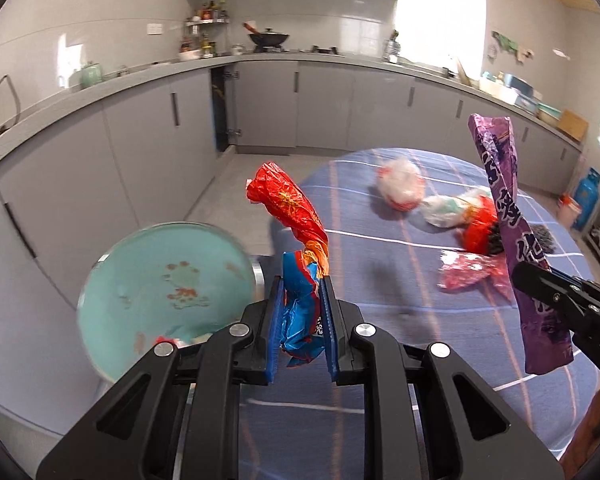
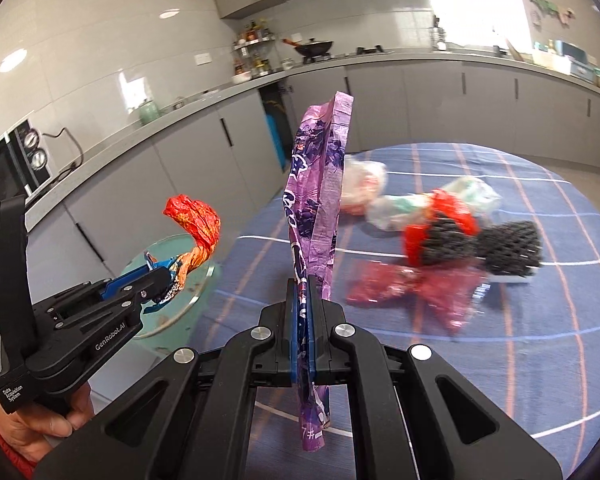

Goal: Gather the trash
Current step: 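Open the left tool over the teal bin while the right tool releases the purple wrapper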

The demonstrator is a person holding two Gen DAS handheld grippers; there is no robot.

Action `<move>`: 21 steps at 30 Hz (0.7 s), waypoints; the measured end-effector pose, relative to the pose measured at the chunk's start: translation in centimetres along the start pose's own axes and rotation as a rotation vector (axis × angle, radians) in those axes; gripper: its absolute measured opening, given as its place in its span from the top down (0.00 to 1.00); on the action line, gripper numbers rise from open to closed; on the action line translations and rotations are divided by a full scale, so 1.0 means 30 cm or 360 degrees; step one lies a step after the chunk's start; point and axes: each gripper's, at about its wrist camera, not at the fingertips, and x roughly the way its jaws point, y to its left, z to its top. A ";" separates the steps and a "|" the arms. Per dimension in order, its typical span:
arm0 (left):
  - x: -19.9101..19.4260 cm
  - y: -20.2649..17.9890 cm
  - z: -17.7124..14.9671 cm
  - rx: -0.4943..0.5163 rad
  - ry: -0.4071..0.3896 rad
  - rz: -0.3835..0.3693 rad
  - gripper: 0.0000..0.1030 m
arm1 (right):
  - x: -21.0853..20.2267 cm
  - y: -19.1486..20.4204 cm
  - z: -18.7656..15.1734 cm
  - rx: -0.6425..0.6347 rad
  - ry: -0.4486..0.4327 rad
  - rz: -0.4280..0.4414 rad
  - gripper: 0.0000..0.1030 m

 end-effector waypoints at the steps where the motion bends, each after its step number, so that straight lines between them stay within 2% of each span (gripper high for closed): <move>1: -0.004 0.016 0.000 -0.0012 -0.0002 0.0013 0.83 | 0.013 0.024 0.005 -0.0012 0.0007 0.0022 0.96; 8: -0.029 0.162 -0.011 -0.0113 -0.0001 0.0131 0.83 | 0.069 0.163 0.024 -0.0090 0.0039 0.0138 0.96; 21: -0.044 0.418 -0.062 -0.0309 0.0014 0.0263 0.83 | 0.196 0.394 0.046 -0.0195 0.0130 0.0278 0.96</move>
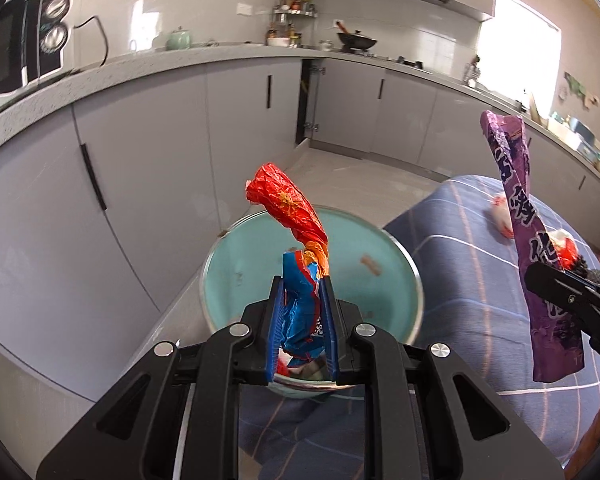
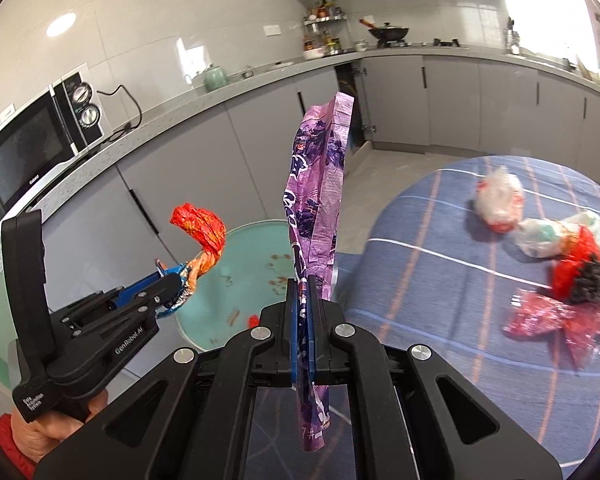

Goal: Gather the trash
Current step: 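Open the left tool over the teal bin while the right tool releases the purple wrapper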

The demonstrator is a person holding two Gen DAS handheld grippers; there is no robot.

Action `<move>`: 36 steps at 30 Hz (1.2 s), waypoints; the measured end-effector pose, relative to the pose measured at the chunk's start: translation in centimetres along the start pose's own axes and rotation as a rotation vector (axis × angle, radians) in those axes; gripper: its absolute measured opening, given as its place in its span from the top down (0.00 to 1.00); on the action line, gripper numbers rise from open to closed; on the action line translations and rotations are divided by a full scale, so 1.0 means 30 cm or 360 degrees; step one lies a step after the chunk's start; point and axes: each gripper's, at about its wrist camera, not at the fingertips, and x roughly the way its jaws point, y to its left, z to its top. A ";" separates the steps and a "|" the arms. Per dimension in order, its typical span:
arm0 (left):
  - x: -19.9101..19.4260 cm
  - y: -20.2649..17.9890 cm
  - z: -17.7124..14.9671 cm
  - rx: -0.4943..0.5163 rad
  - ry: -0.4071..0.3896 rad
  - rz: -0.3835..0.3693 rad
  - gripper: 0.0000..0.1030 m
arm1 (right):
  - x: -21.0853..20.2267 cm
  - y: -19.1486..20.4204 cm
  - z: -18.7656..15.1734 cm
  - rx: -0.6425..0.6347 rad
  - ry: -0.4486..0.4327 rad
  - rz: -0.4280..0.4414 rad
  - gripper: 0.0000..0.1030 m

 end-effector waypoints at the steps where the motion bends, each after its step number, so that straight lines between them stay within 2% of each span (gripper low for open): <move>1: 0.005 0.015 -0.001 -0.0012 0.0005 0.0007 0.83 | 0.019 0.016 0.005 -0.0006 0.0012 0.0014 0.96; 8: 0.055 0.052 -0.012 -0.0045 0.0054 -0.0004 0.83 | 0.132 0.079 0.017 0.0007 0.0116 0.0083 0.96; 16: 0.135 0.074 -0.008 -0.0066 0.0122 -0.0019 0.83 | 0.248 0.120 0.017 -0.0022 0.0216 0.0089 0.95; 28: 0.224 0.090 -0.026 -0.0066 0.0222 -0.0007 0.83 | 0.407 0.115 -0.005 0.0009 0.0364 0.0117 0.95; 36: 0.268 0.078 -0.043 -0.0051 0.0284 0.0001 0.82 | 0.463 0.123 -0.016 -0.0025 0.0424 0.0139 0.92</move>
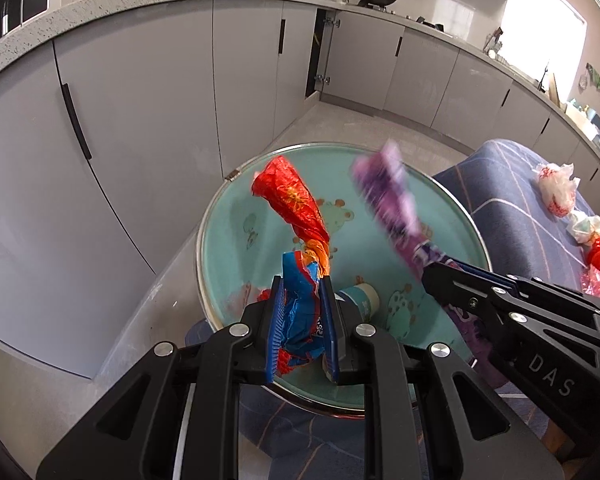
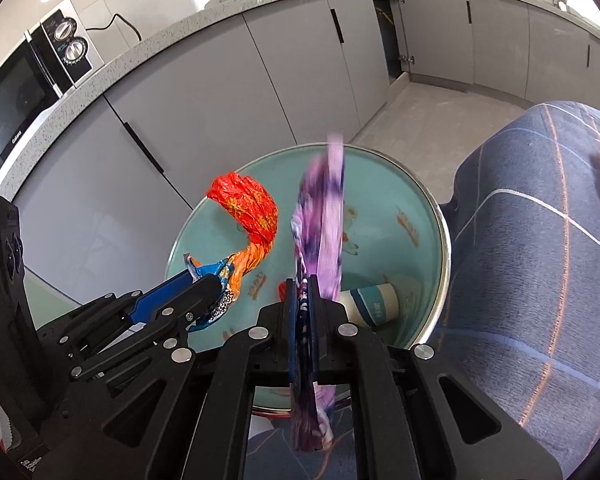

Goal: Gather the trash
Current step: 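Open the left tool over the teal bin while the right tool releases the purple wrapper, then move both open tools back over the remaining trash on the table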

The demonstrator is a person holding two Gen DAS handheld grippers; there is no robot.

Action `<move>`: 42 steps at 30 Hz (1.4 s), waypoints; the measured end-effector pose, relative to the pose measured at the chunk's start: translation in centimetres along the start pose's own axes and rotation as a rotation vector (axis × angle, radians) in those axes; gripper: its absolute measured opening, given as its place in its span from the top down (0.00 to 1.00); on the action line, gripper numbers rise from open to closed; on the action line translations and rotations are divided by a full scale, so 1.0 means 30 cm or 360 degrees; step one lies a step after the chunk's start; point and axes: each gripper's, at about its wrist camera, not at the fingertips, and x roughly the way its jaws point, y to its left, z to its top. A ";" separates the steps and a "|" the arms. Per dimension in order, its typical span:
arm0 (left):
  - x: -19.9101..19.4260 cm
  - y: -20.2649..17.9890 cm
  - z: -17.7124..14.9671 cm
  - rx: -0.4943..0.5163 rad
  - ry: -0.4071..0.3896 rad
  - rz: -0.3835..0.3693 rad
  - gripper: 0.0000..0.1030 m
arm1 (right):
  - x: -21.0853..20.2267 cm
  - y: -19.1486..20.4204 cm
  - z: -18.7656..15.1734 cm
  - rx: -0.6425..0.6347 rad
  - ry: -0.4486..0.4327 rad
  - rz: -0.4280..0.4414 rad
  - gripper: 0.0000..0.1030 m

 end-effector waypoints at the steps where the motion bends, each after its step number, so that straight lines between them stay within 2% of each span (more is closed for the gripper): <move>1: 0.005 -0.003 -0.003 0.0003 0.0010 0.0001 0.82 | 0.006 -0.002 -0.001 -0.0002 0.0003 -0.0002 0.91; 4: 0.014 -0.006 -0.010 0.0009 0.0029 0.0009 0.81 | 0.008 -0.022 -0.011 0.0022 0.0002 -0.0010 0.81; 6: 0.014 0.000 -0.013 -0.0003 0.0037 0.0025 0.79 | -0.012 -0.037 -0.016 0.0052 -0.0024 -0.0008 0.80; 8: 0.009 0.009 -0.014 -0.0018 0.0037 0.0049 0.66 | -0.045 -0.051 -0.018 0.0070 -0.0061 -0.0019 0.79; 9: 0.000 0.013 -0.013 -0.0027 0.0025 0.0059 0.55 | -0.062 -0.059 -0.019 0.0075 -0.0078 -0.0025 0.79; 12: -0.027 0.015 -0.009 -0.0021 -0.0010 0.0100 0.47 | -0.135 -0.084 -0.028 0.0091 -0.0161 -0.0072 0.78; 20: -0.079 -0.056 -0.006 0.0031 -0.0059 0.0073 0.46 | -0.268 -0.174 -0.074 0.0190 -0.0270 -0.0152 0.73; 22: -0.095 -0.084 -0.006 0.0049 -0.0073 0.0058 0.42 | -0.300 -0.197 -0.091 0.0207 -0.0290 -0.0179 0.68; 27: -0.122 -0.162 -0.007 0.0109 -0.0101 0.0027 0.40 | -0.401 -0.279 -0.146 0.0276 -0.0367 -0.0275 0.68; 42: -0.155 -0.531 -0.048 0.0404 -0.0116 -0.0220 0.39 | -0.651 -0.568 -0.339 0.0551 -0.0485 -0.0534 0.67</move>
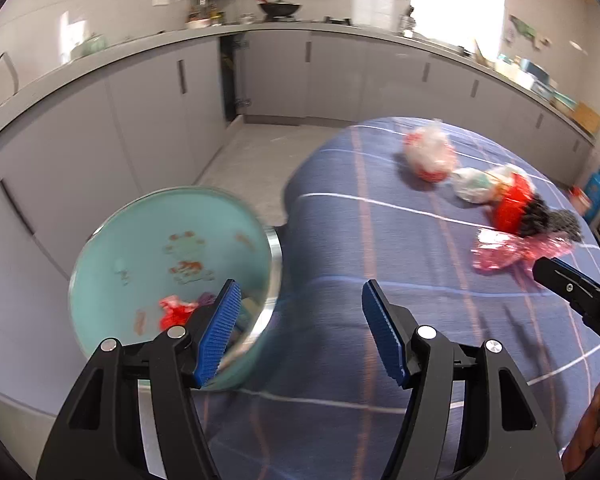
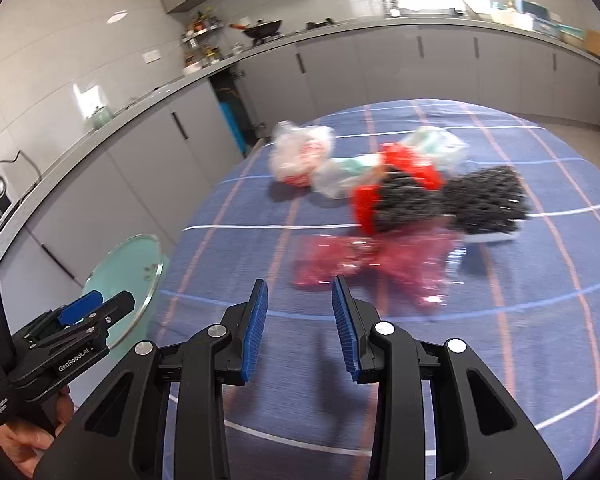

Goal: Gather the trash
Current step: 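Move both open tools back over the remaining trash on the table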

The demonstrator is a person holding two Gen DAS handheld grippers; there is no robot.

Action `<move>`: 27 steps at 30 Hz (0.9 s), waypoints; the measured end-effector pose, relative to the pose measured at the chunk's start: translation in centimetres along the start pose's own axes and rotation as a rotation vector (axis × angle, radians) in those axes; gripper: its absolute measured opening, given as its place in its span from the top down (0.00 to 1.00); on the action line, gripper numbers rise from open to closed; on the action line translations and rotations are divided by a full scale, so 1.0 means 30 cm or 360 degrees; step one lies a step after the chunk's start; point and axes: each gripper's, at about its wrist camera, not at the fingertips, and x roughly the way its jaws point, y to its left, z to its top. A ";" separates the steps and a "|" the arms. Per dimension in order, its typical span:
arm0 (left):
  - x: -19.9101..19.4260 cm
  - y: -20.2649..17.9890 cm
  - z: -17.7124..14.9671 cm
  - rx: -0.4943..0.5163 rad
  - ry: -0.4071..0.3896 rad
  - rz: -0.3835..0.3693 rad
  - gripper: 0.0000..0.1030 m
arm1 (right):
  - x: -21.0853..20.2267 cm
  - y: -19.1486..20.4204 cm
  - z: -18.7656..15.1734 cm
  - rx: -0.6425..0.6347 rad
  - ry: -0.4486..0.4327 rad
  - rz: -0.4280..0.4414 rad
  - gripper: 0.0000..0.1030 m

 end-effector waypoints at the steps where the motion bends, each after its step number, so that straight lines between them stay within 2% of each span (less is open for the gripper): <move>1: 0.002 -0.021 0.002 0.0020 -0.0002 -0.0015 0.39 | -0.008 -0.015 -0.002 0.0009 -0.0004 -0.0012 0.66; 13: 0.043 -0.294 0.037 0.0269 -0.0004 -0.0208 0.39 | -0.079 -0.213 -0.006 0.0140 -0.0039 -0.0137 0.61; 21: 0.098 -0.390 0.059 0.0328 0.0026 -0.0299 0.39 | -0.098 -0.294 0.015 0.0199 -0.0056 -0.0155 0.58; 23: 0.102 -0.412 0.071 0.0354 0.0008 -0.0333 0.35 | -0.101 -0.315 0.021 0.0218 -0.0060 -0.0155 0.57; 24: 0.105 -0.426 0.078 0.0375 0.0001 -0.0341 0.29 | -0.102 -0.325 0.024 0.0227 -0.0061 -0.0155 0.57; 27: 0.114 -0.456 0.089 0.0432 -0.0012 -0.0340 0.29 | -0.103 -0.355 0.034 0.0255 -0.0059 -0.0156 0.57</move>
